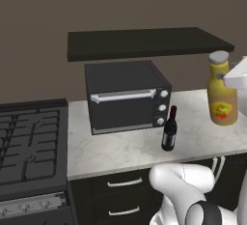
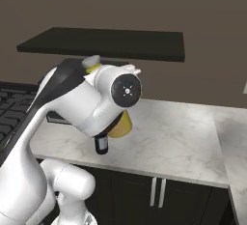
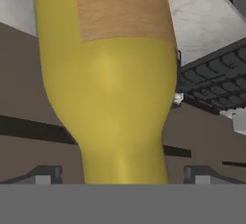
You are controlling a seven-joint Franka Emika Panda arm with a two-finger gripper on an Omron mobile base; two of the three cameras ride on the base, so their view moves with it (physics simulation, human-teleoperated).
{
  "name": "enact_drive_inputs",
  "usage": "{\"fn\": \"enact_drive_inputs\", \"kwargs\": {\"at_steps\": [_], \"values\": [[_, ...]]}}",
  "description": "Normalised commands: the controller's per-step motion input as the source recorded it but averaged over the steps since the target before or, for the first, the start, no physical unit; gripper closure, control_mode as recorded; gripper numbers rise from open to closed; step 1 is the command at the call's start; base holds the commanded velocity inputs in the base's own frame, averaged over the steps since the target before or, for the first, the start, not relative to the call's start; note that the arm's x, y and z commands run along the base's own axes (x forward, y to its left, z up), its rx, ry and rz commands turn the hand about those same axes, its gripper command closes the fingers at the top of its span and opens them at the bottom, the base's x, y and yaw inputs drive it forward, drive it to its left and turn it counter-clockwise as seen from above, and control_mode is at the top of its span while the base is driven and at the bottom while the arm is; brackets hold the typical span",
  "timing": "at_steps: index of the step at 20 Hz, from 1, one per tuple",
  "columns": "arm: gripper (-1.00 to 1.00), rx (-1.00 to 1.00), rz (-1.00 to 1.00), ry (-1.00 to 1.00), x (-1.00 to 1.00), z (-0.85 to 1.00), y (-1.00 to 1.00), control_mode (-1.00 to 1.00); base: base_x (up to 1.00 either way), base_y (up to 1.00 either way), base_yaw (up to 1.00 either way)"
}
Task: There is a wine glass and glass cup on the dining counter. Place the wine bottle next to the wine glass and the juice bottle next to the glass cup.
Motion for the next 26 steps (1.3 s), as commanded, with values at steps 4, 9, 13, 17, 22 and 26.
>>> {"fn": "enact_drive_inputs", "kwargs": {"at_steps": [4,9,13,17,22,26], "values": [[1.0,0.0,-0.12,-0.04,-0.19,0.06,0.12,-1.0,0.0,0.0,0.0],[1.0,0.0,-0.06,-0.04,-0.21,0.0,0.01,-1.0,0.0,0.0,0.0],[1.0,0.03,-0.11,-0.06,-0.47,0.0,0.0,-1.0,0.0,0.0,0.0],[1.0,0.07,-0.02,-0.01,-0.42,0.0,0.0,1.0,-0.17,0.05,0.0],[1.0,0.0,0.0,0.0,0.0,0.0,0.0,1.0,-0.87,0.48,0.04],[1.0,0.0,0.0,0.0,0.0,0.0,0.0,1.0,-0.32,0.79,0.36]]}}
